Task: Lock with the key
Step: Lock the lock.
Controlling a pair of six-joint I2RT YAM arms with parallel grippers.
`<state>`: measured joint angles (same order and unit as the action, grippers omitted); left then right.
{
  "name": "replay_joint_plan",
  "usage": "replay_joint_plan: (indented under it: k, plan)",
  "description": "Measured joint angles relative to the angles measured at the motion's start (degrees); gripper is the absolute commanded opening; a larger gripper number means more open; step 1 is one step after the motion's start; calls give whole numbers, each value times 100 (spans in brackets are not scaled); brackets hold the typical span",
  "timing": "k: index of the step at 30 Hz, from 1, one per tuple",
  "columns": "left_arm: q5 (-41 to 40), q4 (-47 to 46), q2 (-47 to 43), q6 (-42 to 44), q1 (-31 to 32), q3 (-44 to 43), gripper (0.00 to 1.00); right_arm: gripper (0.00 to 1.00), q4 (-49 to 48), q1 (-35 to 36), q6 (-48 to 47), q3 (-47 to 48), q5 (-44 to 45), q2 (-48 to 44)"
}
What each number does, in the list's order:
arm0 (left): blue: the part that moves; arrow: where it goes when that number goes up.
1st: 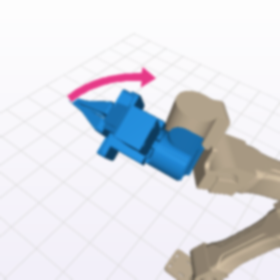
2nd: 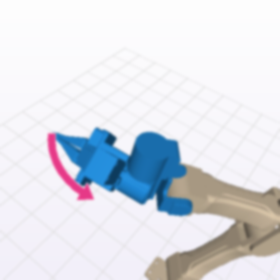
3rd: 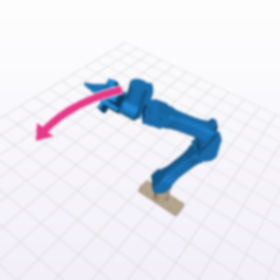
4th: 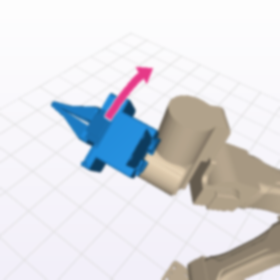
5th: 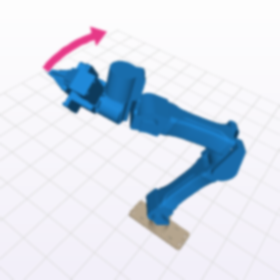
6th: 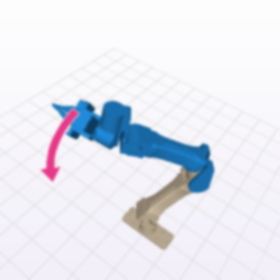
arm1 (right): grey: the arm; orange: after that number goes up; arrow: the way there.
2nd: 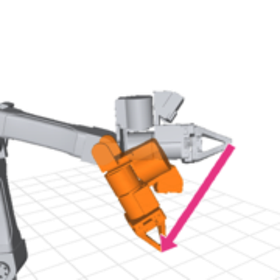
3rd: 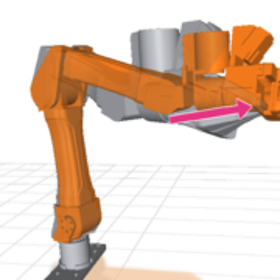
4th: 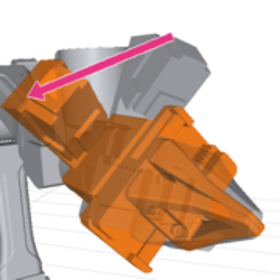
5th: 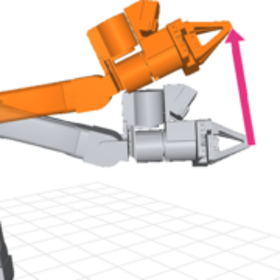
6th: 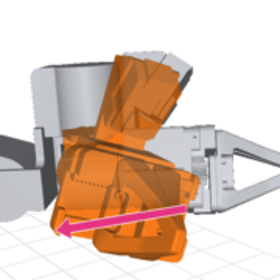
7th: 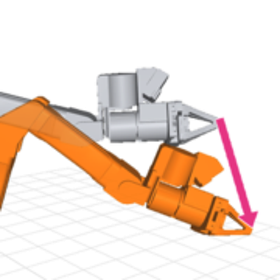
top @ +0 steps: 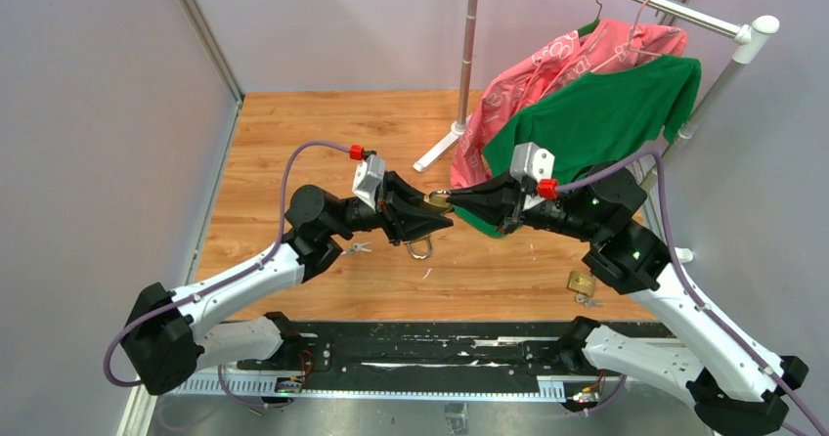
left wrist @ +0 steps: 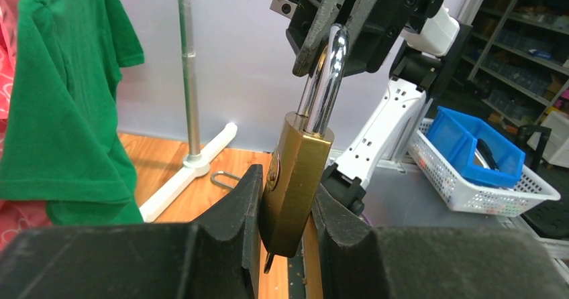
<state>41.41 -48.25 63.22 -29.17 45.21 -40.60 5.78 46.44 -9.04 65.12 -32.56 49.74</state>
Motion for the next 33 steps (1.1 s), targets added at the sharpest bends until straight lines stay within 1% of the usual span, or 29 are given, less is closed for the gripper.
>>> replay_joint_plan:
  k: [6,12,22,30,33]
  plan:
    - [-7,28,15,-42,-17,0,0,0,-315,-2,57,-326,81,-120]
    - [-11,68,87,-96,-79,0,0,0,-1005,-28,214,-782,190,-179]
    - [-111,173,136,-144,-162,-24,0,0,-1290,-31,219,-1056,511,-208]
    - [-133,210,197,-214,-236,-44,0,0,-1814,-31,269,-1381,669,-216]
    - [-173,208,197,-240,-236,-59,0,0,-2151,-31,367,-1532,688,-216]
